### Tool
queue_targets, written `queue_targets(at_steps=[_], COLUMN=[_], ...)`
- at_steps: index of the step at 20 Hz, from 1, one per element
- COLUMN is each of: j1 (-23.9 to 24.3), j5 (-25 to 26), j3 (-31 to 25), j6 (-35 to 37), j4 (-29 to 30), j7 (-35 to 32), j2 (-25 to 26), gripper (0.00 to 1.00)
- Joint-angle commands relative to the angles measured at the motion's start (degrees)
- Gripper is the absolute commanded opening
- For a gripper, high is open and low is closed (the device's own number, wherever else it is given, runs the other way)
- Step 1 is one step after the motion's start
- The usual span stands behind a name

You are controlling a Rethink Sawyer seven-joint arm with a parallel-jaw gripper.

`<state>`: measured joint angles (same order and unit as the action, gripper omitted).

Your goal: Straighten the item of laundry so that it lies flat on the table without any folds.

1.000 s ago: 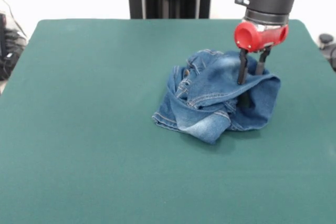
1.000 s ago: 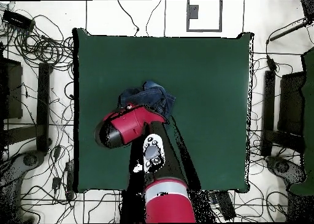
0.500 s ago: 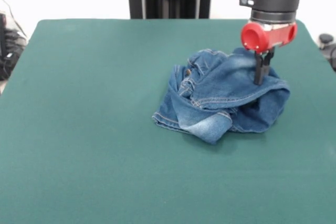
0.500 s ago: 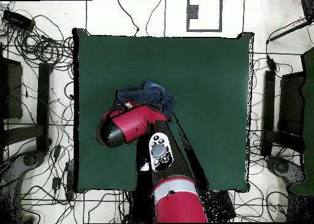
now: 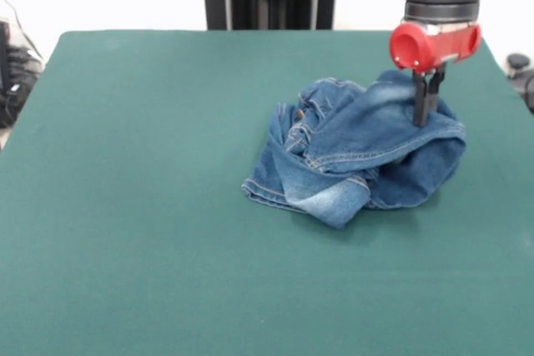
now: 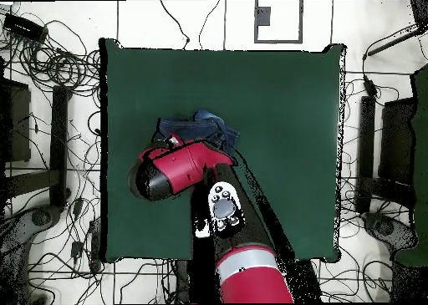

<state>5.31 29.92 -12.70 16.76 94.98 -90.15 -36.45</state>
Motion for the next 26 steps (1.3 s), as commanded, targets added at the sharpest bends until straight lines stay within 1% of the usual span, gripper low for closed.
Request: queue_targets(at_steps=[1, 3, 5, 9, 15, 22, 24, 26], j1=[0.52, 1.44, 2.33, 2.6, 3.08, 3.15, 3.4, 4.0], j5=[-3.07, -5.22, -6.18, -5.19, -4.88, -3.6, -4.16, -5.96], j3=[-8.4, -9.35, -10.6, -11.43, -12.78, -14.58, -14.97, -15.45], j6=[12.19, 16.39, 17.61, 18.17, 19.8, 21.32, 22.38, 25.15], j4=[8.25, 10.28, 11.73, 12.79, 16.01, 16.92, 17.13, 18.13], j7=[2.45, 2.86, 2.97, 4.03, 4.3, 6.21, 6.28, 6.15], j2=[-2.04, -3.15, -3.74, -4.22, -5.59, -5.83, -5.98, -6.89], gripper=[0.0, 0.0, 0.0, 0.0, 0.0, 0.0, 0.0, 0.0])
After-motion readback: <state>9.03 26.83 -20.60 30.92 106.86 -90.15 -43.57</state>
